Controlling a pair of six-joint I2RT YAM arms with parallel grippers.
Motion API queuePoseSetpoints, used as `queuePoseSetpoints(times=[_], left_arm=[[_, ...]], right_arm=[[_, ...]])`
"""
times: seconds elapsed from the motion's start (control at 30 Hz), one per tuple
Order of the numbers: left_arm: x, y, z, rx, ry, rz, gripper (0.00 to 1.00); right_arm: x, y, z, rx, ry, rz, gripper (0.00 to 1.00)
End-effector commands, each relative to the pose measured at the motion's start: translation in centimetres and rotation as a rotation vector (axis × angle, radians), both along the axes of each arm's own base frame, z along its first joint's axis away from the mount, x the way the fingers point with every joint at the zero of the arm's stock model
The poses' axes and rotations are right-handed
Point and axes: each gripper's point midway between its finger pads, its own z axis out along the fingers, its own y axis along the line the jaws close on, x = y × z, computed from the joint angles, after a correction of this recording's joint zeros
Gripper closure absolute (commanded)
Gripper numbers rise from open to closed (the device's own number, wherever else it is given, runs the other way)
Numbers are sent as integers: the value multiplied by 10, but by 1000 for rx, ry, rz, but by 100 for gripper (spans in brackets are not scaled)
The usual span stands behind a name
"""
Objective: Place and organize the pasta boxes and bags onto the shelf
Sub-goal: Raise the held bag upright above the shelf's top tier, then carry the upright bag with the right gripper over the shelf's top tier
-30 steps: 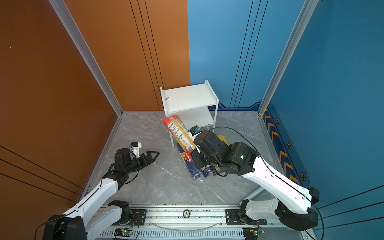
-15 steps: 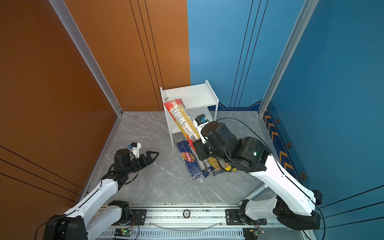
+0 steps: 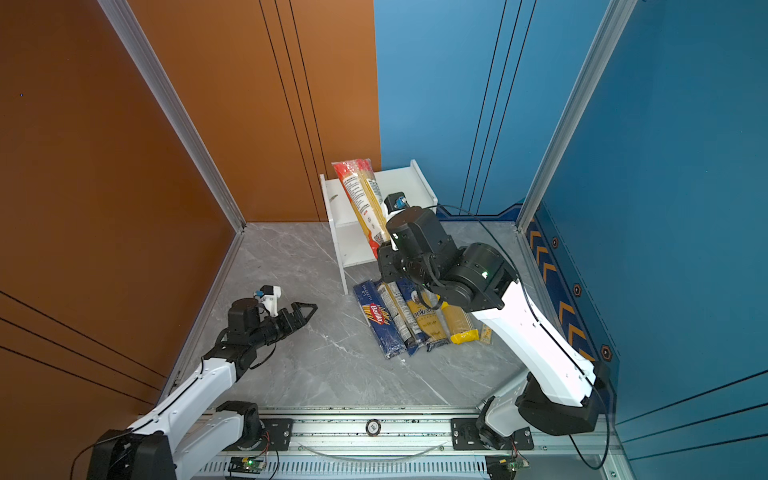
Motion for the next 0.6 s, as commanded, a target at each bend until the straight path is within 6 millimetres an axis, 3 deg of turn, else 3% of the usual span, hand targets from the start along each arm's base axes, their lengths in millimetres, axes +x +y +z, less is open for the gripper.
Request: queuePoseSetpoints(times=[0.0,0.17,0.57], left_arm=[[-2,0,0,-20,-2,-8,2],[-2,1,-1,-22,0,-5,2],[-2,2,1,-29,-4,-2,2]], right_arm=[[18,5,76,220,-185,-42,100],[32,10,89,253,-201,-54,100],[53,15,97,328,-208,-62,100]])
